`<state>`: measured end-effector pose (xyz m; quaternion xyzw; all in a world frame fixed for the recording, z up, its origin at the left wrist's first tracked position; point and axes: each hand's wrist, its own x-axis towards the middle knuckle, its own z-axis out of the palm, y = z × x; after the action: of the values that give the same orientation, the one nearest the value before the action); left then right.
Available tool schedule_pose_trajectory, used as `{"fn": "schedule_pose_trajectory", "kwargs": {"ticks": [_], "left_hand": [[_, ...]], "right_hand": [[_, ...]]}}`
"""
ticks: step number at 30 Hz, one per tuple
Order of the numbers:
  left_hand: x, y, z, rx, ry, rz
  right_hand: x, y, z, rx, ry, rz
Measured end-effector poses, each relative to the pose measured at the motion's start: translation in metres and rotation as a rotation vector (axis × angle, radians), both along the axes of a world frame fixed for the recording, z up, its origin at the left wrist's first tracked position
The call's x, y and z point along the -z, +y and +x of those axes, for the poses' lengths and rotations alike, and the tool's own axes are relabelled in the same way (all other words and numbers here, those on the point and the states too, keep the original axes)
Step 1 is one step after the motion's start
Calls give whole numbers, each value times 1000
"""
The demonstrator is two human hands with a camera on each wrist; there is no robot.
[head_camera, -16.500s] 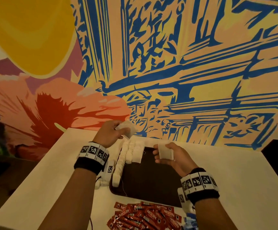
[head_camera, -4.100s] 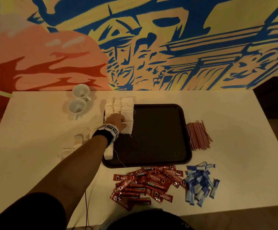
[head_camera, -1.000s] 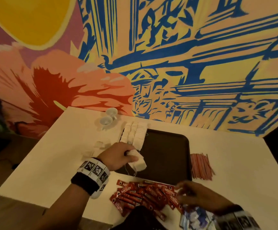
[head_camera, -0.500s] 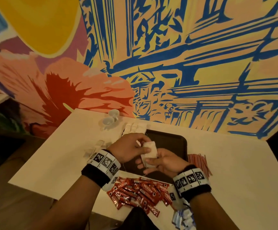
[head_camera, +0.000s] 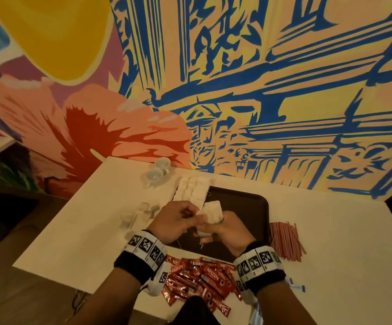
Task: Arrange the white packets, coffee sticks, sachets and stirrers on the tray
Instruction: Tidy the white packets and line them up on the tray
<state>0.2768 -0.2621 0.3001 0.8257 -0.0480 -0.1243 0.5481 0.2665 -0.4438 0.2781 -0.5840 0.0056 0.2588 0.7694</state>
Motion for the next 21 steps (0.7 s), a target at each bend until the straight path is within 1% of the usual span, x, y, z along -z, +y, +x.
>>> {"fn": "schedule_pose_trajectory", "kwargs": {"ticks": [3,5,7,11,15,17,21], "left_hand": [[6,4,16,-21,-5,-27],[9,9,29,-48,-7,-47],[10,12,40,-58,1,-83],[21,25,62,-36,47,-124],[32,41,80,-44,95,-150],[37,53,91,-66,91,-139],[57,83,125,-112,82,-32]], "right_hand": [[1,2,8,41,53,55],[3,3,18,103,95,81],[2,5,28,143,93,55],[3,17,49,196,42,-58],[13,29,66,255,73,-57],[22,31,72,317,117,-74],[40,28,78,449,206,-139]]}}
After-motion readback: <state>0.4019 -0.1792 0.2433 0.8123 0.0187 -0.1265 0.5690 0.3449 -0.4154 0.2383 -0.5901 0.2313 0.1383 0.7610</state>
